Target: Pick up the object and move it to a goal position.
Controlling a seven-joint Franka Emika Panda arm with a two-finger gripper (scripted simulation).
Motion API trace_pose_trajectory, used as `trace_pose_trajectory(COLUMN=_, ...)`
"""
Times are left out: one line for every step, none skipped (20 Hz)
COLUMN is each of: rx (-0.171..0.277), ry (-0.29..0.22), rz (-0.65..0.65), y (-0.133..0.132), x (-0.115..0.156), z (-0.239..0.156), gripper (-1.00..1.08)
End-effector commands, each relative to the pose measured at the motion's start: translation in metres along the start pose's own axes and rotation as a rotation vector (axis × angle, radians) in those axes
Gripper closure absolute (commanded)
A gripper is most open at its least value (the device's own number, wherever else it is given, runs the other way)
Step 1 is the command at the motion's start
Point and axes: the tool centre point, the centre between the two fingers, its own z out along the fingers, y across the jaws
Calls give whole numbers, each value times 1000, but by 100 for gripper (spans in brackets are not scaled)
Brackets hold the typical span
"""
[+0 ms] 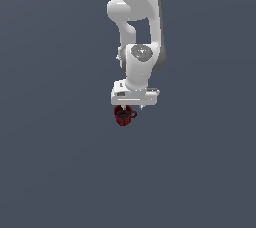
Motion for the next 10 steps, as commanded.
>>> trace_pose_trajectory(rx=0, ry=0, rz=0, y=0, x=0, z=1, gripper=-60)
trace_pose_trajectory(rx=0, ry=0, rz=0, y=0, x=0, z=3, gripper=-60)
trace_pose_trajectory(rx=0, ry=0, rz=0, y=0, x=0, z=6, gripper=-60)
trace_pose_trajectory(rx=0, ry=0, rz=0, y=0, x=0, z=9, gripper=-60)
trace_pose_trajectory(rx=-1, ry=1, rz=-1, y=0, x=0, z=13, gripper=-60)
trace_pose_trajectory(rx=-1, ry=1, rz=-1, y=0, x=-1, z=17, gripper=-60)
trace_pose_trajectory(rx=-1, ry=1, rz=-1, y=0, x=-1, z=22, gripper=-60)
trace_pose_trajectory(rx=-1, ry=1, rz=-1, y=0, x=-1, z=25, gripper=-60)
trace_pose_trajectory(rx=-1, ry=1, rz=-1, y=0, x=-1, z=27, gripper=-60)
trace_pose_trajectory(rx=-1, ry=1, rz=-1, y=0, x=-2, z=29, gripper=-60)
